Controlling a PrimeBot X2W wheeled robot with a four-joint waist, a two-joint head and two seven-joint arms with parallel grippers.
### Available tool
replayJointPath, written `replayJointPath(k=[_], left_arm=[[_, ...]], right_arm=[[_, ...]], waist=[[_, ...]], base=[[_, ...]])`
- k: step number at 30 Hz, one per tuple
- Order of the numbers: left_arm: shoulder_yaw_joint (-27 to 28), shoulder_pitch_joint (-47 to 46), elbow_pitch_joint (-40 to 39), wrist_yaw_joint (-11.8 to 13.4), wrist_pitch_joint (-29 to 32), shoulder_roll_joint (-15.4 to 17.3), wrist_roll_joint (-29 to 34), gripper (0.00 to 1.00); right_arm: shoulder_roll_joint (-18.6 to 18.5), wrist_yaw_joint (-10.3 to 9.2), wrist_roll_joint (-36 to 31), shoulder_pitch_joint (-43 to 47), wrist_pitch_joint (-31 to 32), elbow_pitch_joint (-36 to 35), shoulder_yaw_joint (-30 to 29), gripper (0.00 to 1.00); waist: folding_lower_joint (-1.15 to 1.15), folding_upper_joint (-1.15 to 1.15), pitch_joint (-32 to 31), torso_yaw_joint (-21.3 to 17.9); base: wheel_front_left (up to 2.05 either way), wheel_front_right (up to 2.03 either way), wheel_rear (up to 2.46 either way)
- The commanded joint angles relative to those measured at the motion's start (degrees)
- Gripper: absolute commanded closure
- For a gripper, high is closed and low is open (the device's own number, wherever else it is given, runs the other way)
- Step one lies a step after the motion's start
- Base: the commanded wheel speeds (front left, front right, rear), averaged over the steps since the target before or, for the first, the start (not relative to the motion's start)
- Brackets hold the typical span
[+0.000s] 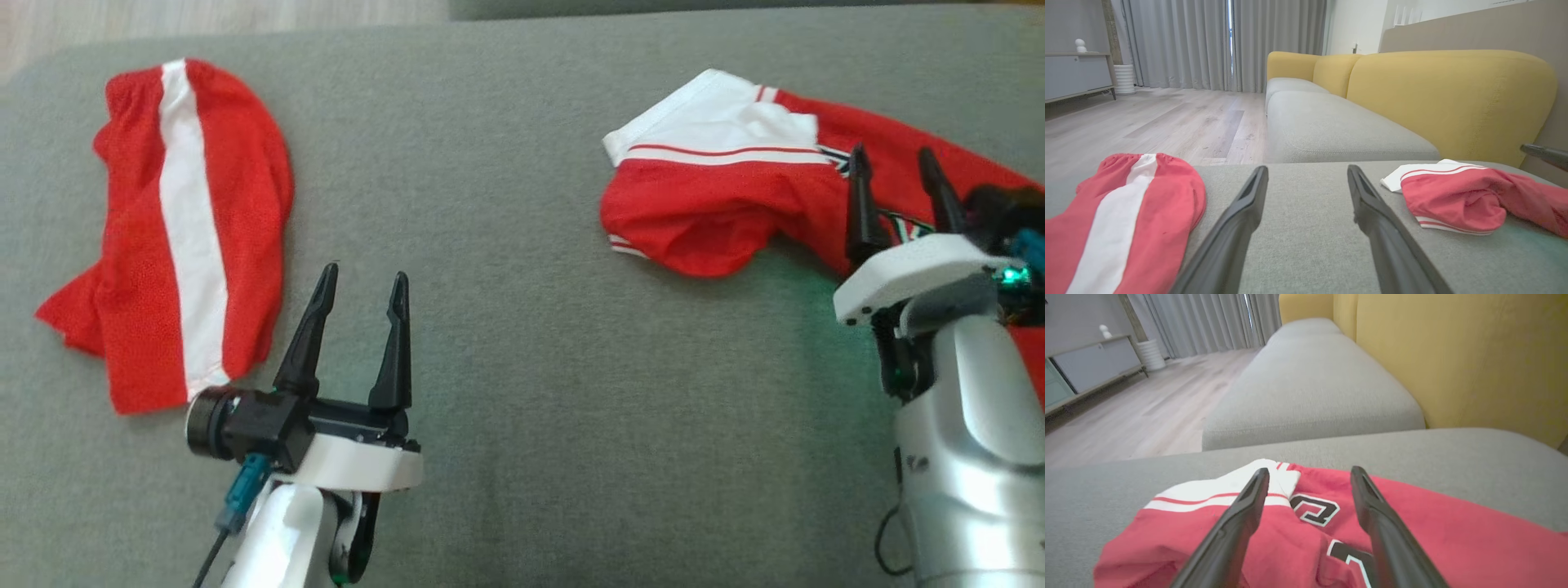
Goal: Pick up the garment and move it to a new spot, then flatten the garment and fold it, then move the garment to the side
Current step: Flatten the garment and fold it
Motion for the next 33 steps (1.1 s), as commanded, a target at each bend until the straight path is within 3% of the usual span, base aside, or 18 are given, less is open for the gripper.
replayJointPath(k=[1, 11, 19, 20, 21, 28, 33], left_arm=[[1.2, -1.9, -1.5, 0.1, -0.3, 0.1, 0.1, 0.0], [-0.8, -3.5, -1.0, 0.5, -0.3, 0.1, -0.2, 0.0], [-1.9, -4.1, -0.7, 0.9, -0.3, 0.1, -0.5, 0.0], [-2.0, -4.2, -0.6, 1.0, -0.3, 0.1, -0.6, 0.0], [-2.0, -4.2, -0.5, 1.1, -0.3, 0.1, -0.6, 0.0], [-2.0, -4.1, 0.0, 1.4, -0.3, 0.1, -0.8, 0.0], [-1.2, -3.4, -0.2, 1.8, -0.3, 0.1, -0.7, 0.0]], right_arm=[[-0.5, -0.04, -0.4, -2.1, 0.7, -0.4, 0.7, 0.0], [-2.4, -0.04, 2.2, -11.7, 4.7, 13.6, 0.1, 0.0], [-3.5, -0.04, 6.1, -15.5, 6.6, 21.7, 7.0, 0.0], [-3.6, -0.04, 6.8, -15.7, 6.2, 22.1, 8.0, 0.58], [-3.7, -0.04, 7.6, -16.0, 5.4, 22.2, 8.9, 1.0], [-4.6, -0.04, 11.2, -16.2, -1.8, 21.0, 15.9, 1.0], [-4.4, -0.04, 13.9, -15.7, -9.4, 15.2, 22.3, 1.0]], waist=[[-0.01, 0.0, 1.3, 1.3], [-0.01, 0.0, 3.5, 3.7], [-0.01, 0.0, 4.2, 4.6], [-0.01, 0.0, 4.2, 4.6], [-0.01, 0.0, 4.1, 4.6], [-0.01, 0.0, 2.9, 3.9], [-0.01, 0.0, 0.8, 3.2]], base=[[0.0, 0.0, 0.0], [0.0, 0.0, 0.0], [0.0, 0.0, 0.0], [0.0, 0.0, 0.0], [0.0, 0.0, 0.0], [0.0, 0.0, 0.0], [0.0, 0.0, 0.0]])
